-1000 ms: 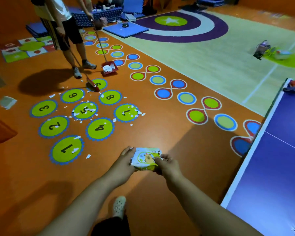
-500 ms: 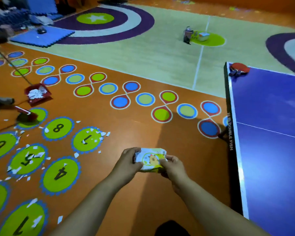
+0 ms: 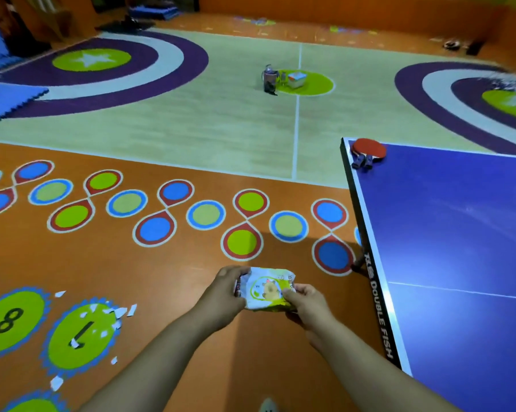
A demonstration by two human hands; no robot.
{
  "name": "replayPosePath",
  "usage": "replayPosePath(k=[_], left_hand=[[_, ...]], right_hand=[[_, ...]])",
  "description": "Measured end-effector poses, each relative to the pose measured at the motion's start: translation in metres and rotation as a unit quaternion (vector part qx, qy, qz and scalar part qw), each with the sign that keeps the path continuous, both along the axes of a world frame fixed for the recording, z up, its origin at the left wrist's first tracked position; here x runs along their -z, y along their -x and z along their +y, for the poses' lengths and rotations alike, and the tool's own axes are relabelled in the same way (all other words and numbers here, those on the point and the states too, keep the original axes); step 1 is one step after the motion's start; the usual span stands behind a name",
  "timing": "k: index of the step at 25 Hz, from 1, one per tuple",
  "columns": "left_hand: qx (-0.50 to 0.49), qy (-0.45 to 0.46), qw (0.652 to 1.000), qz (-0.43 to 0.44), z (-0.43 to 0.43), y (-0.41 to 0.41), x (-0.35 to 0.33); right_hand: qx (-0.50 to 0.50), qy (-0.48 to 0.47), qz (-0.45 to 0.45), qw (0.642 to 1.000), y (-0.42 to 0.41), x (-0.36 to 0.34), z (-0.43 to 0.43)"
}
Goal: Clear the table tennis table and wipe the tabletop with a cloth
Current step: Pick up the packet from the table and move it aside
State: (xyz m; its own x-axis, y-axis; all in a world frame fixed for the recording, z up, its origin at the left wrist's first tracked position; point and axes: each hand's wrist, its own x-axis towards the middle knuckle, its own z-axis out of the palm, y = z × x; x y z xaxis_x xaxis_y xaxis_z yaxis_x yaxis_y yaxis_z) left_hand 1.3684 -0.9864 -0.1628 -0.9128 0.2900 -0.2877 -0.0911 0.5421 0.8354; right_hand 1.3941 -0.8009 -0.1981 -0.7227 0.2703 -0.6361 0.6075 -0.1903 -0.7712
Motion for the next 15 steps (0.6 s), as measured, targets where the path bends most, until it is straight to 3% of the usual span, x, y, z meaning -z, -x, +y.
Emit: replayPosePath(k=[9,15], left_hand=[[-0.067,-0.034,0.997,-0.028,0.067,0.226,-0.001],[0.014,-0.040,0.998,-0.044,0.119,0.403,-0.010]], right_hand=[[0.059,-0.004,0.014,0.998,0.206,-0.009,0.062],[0.197,0.003,0.018,0.980,0.356,-0.007,0.104]])
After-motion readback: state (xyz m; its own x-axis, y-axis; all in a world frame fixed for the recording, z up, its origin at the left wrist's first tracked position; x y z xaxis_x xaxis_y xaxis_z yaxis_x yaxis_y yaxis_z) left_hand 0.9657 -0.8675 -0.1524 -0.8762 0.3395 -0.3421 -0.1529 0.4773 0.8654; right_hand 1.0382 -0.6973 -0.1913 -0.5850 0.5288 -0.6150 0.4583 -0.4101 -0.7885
